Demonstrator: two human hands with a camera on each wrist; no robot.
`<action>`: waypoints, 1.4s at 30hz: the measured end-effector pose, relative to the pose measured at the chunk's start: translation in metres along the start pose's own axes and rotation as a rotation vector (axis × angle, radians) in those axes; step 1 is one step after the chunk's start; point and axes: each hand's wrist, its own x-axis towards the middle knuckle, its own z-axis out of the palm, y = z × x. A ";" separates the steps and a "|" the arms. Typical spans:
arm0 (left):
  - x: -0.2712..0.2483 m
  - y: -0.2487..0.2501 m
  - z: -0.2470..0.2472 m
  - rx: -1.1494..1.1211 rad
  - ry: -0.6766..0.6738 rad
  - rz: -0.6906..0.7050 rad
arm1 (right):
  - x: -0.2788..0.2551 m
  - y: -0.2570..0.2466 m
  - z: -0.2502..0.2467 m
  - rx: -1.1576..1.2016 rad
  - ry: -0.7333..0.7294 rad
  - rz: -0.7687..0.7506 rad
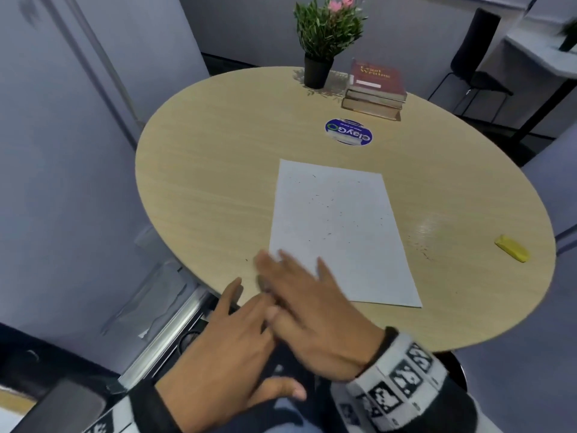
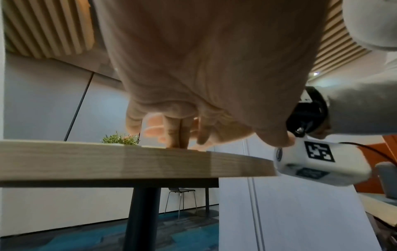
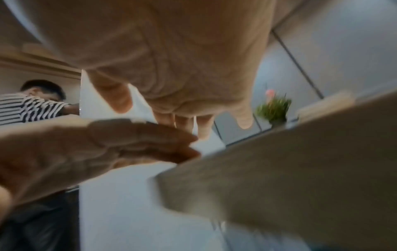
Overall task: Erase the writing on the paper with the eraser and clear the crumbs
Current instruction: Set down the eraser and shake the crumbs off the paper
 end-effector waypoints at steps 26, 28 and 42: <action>-0.010 0.002 0.035 -0.080 0.057 -0.045 | -0.007 0.062 0.004 -0.178 0.105 0.483; -0.011 0.003 0.036 -0.102 0.040 -0.061 | -0.015 0.089 -0.013 -0.162 0.155 0.717; -0.008 0.004 0.015 -0.085 0.067 -0.098 | -0.065 0.131 -0.030 -0.207 0.301 0.791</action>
